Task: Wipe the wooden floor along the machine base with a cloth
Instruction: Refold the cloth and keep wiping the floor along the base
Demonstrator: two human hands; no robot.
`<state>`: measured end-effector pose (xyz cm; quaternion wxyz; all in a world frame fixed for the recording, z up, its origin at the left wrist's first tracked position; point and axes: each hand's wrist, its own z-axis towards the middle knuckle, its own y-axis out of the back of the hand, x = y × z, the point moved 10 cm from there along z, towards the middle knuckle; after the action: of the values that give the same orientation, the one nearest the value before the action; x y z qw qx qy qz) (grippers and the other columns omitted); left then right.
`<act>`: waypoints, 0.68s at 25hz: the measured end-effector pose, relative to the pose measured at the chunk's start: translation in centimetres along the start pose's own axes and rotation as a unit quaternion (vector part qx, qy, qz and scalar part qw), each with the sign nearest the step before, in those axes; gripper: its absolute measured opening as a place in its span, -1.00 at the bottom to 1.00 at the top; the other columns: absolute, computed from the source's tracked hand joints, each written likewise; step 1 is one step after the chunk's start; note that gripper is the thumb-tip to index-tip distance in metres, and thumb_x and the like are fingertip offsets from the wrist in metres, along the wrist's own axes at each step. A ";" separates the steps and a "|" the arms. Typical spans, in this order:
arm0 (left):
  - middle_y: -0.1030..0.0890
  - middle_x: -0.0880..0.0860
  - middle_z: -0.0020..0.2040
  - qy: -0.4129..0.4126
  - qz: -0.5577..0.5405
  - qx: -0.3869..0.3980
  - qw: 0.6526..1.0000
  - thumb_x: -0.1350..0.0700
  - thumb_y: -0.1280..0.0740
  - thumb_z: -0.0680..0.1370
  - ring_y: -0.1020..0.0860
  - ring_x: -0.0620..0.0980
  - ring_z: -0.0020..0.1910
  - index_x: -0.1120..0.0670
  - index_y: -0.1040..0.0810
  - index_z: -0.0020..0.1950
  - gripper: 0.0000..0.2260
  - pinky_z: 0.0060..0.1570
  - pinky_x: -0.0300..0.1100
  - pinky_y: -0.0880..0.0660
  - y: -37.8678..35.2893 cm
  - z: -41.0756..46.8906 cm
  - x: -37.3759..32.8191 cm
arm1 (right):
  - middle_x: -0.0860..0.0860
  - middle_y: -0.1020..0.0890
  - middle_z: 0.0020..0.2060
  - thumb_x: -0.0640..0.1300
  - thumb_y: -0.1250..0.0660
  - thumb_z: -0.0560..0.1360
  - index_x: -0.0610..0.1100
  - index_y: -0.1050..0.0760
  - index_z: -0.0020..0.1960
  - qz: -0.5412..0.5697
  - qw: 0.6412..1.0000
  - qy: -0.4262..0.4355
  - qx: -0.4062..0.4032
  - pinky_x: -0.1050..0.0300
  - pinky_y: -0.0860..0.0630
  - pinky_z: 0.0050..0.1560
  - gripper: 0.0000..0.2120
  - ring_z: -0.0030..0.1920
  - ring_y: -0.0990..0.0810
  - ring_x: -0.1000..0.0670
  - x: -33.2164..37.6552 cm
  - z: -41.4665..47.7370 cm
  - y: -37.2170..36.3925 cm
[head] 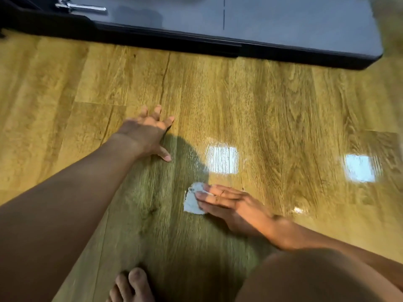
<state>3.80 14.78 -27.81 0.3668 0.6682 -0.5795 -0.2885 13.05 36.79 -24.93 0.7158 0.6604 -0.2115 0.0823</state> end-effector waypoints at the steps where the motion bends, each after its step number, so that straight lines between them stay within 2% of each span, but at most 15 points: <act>1: 0.21 0.08 0.56 0.011 0.011 0.003 1.000 -0.41 -0.42 0.21 0.08 0.24 0.52 -0.15 0.22 0.54 0.13 0.36 0.15 -0.21 0.0 0.0 0.3 | -0.06 -0.56 0.25 -0.36 -0.27 0.45 -0.12 -0.47 0.31 -0.002 0.998 0.058 0.010 -0.02 -0.48 0.24 -0.55 0.27 -0.50 -0.09 0.5 -0.1 -0.1; 2: 0.21 0.10 0.56 0.022 0.013 0.012 1.000 -0.43 -0.42 0.19 0.07 0.26 0.51 -0.14 0.26 0.53 0.17 0.36 0.16 -0.20 -0.1 0.0 0.5 | -0.02 -0.53 0.28 -0.35 -0.30 0.44 -0.10 -0.47 0.32 -0.027 0.995 0.094 0.016 0.00 -0.39 0.30 -0.54 0.32 -0.45 -0.06 -0.1 0.9 0.6; 3: 0.20 0.12 0.56 0.028 0.011 0.023 0.999 -0.44 -0.41 0.17 0.05 0.27 0.51 -0.13 0.28 0.52 0.19 0.37 0.16 -0.19 -0.3 0.1 0.7 | 0.01 -0.50 0.31 -0.35 -0.32 0.41 -0.09 -0.48 0.32 -0.051 0.995 0.083 0.019 0.02 -0.37 0.31 -0.51 0.34 -0.43 -0.04 -2.0 2.7 1.5; 5: 0.17 0.15 0.55 0.022 0.009 0.034 0.999 -0.42 -0.43 0.17 0.02 0.29 0.50 -0.12 0.28 0.53 0.20 0.38 0.15 -0.17 -0.1 0.3 0.6 | 0.03 -0.41 0.38 -0.40 -0.29 0.42 -0.08 -0.43 0.36 -0.054 0.997 -0.052 0.008 -0.06 -0.44 0.28 -0.46 0.39 -0.35 -0.02 -7.5 6.4 3.4; 7: 0.10 0.18 0.55 0.012 0.018 0.041 0.999 -0.34 -0.48 0.21 -0.05 0.29 0.49 -0.09 0.22 0.54 0.17 0.39 0.12 -0.16 0.2 0.7 0.6 | 0.02 -0.29 0.45 -0.42 -0.23 0.45 -0.07 -0.32 0.44 -0.040 0.985 -0.166 -0.009 -0.06 -0.49 0.24 -0.41 0.44 -0.27 -0.01 -9.8 7.8 3.9; 8: 0.01 0.19 0.55 0.006 0.021 0.044 0.999 -0.29 -0.50 0.23 -0.14 0.29 0.47 -0.08 0.14 0.56 0.12 0.38 0.11 -0.19 0.3 0.8 0.6 | -0.01 -0.25 0.47 -0.43 -0.21 0.45 -0.05 -0.26 0.46 -0.040 0.984 -0.175 -0.007 -0.05 -0.56 0.15 -0.36 0.42 -0.33 -0.05 -9.3 7.5 3.6; 9: -0.14 0.20 0.52 0.001 0.021 0.045 0.999 -0.24 -0.52 0.25 -0.25 0.27 0.42 -0.07 0.01 0.55 0.04 0.35 0.10 -0.26 0.4 0.8 0.5 | -0.04 -0.24 0.47 -0.45 -0.22 0.43 -0.04 -0.23 0.48 -0.043 0.988 -0.148 -0.001 0.01 -0.62 0.02 -0.32 0.34 -0.44 -0.07 -7.9 6.6 2.7; 10: -0.31 0.19 0.45 -0.006 0.019 0.043 0.999 -0.19 -0.54 0.26 -0.37 0.24 0.34 -0.04 -0.14 0.50 -0.06 0.28 0.09 -0.34 0.3 0.8 0.3 | -0.05 -0.28 0.46 -0.46 -0.26 0.39 -0.04 -0.26 0.47 -0.041 0.994 -0.099 0.017 0.07 -0.63 -0.02 -0.29 0.28 -0.51 -0.06 -5.8 5.5 1.9; 12: -0.45 0.17 0.32 -0.017 0.023 0.035 0.999 -0.16 -0.55 0.25 -0.47 0.20 0.22 0.03 -0.30 0.41 -0.18 0.16 0.05 -0.43 0.4 0.9 -0.1 | -0.02 -0.40 0.39 -0.41 -0.31 0.37 -0.08 -0.40 0.39 -0.016 0.998 0.026 0.052 0.09 -0.56 0.14 -0.39 0.30 -0.48 0.01 -3.1 3.7 0.8; 13: -0.46 0.17 0.30 -0.018 0.027 0.030 0.999 -0.17 -0.55 0.24 -0.47 0.20 0.21 0.04 -0.31 0.40 -0.18 0.13 0.04 -0.43 0.4 0.9 -0.2 | -0.01 -0.41 0.38 -0.38 -0.24 0.43 -0.08 -0.42 0.38 -0.009 0.997 0.053 0.061 0.17 -0.59 0.05 -0.47 0.25 -0.52 0.09 -3.6 4.2 1.2; 15: -0.46 0.19 0.30 -0.015 0.031 0.025 0.999 -0.20 -0.56 0.21 -0.48 0.20 0.19 0.04 -0.31 0.40 -0.15 0.13 0.04 -0.43 0.8 1.0 -0.2 | -0.03 -0.36 0.42 -0.33 -0.04 0.55 0.00 -0.33 0.44 0.005 0.997 -0.039 0.062 0.43 -0.53 -0.34 -0.49 -0.07 -0.62 0.27 -8.1 7.8 3.2; 16: -0.45 0.19 0.30 -0.013 0.033 0.025 0.999 -0.21 -0.56 0.21 -0.47 0.21 0.20 0.04 -0.30 0.41 -0.12 0.14 0.04 -0.43 0.9 1.0 -0.1 | -0.04 -0.34 0.43 -0.32 -0.04 0.57 0.02 -0.29 0.45 -0.007 0.995 -0.099 0.024 0.40 -0.54 -0.35 -0.49 -0.11 -0.64 0.22 -10.8 9.6 4.6; 17: -0.44 0.20 0.32 -0.010 0.036 0.026 0.999 -0.22 -0.55 0.21 -0.46 0.23 0.22 0.04 -0.26 0.44 -0.09 0.17 0.06 -0.42 1.0 1.0 0.1 | -0.03 -0.32 0.44 -0.36 -0.10 0.55 0.00 -0.30 0.45 -0.022 0.989 -0.144 -0.012 0.27 -0.61 -0.19 -0.48 0.05 -0.63 0.12 -12.8 10.8 5.6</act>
<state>2.44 14.46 -27.56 0.3536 0.6534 -0.6139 -0.2668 -2.74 28.92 -24.71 0.6874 0.6612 -0.2986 -0.0323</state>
